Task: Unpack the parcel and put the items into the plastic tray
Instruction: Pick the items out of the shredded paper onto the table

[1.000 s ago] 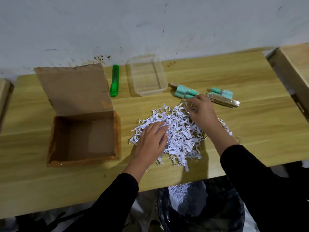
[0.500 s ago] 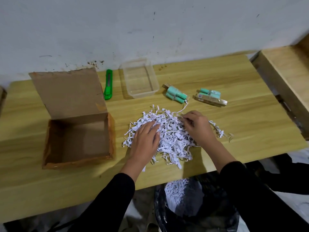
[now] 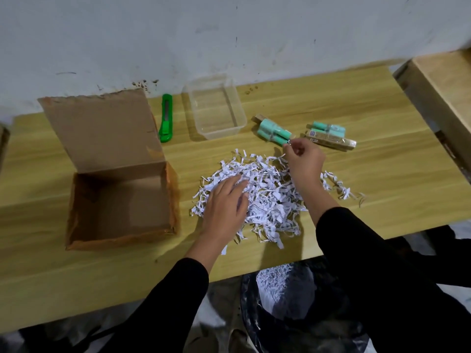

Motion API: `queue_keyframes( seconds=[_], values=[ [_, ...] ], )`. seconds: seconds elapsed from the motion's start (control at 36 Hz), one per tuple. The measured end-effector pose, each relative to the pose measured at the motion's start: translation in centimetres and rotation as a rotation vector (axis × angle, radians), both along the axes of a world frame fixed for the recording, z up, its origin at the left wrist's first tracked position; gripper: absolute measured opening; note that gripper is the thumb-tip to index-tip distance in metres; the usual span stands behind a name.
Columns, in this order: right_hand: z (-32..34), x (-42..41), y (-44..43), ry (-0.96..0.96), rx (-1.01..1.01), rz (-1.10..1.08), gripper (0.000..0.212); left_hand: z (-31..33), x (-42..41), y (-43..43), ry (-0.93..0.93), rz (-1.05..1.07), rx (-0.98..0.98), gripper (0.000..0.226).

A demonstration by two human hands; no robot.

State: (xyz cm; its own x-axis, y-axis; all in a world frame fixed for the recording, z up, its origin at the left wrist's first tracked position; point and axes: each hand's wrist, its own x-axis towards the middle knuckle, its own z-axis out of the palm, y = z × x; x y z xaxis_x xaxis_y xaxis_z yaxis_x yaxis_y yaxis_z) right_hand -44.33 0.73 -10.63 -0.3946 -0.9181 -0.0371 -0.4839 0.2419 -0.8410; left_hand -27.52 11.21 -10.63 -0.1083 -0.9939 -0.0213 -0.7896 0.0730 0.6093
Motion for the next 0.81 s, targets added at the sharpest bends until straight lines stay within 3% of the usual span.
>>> queue_keyframes(
  seconds=[0.17,0.5,0.64,0.81],
  values=[
    [-0.1,-0.2,-0.3,-0.071,-0.010,-0.088,0.006,-0.1,-0.1,0.0,0.007,0.002,-0.036,0.035],
    [0.9,0.3,1.0,-0.245,-0.054,-0.051,0.017,0.1,0.0,-0.1,0.006,-0.012,-0.021,0.036],
    [1.5,-0.1,3.0,-0.151,-0.074,0.087,0.008,0.5,0.2,0.0,0.041,-0.025,-0.021,0.036],
    [2.9,-2.1,6.6,0.221,-0.069,0.335,0.020,1.1,1.1,-0.1,0.014,0.031,-0.140,0.034]
  ],
)
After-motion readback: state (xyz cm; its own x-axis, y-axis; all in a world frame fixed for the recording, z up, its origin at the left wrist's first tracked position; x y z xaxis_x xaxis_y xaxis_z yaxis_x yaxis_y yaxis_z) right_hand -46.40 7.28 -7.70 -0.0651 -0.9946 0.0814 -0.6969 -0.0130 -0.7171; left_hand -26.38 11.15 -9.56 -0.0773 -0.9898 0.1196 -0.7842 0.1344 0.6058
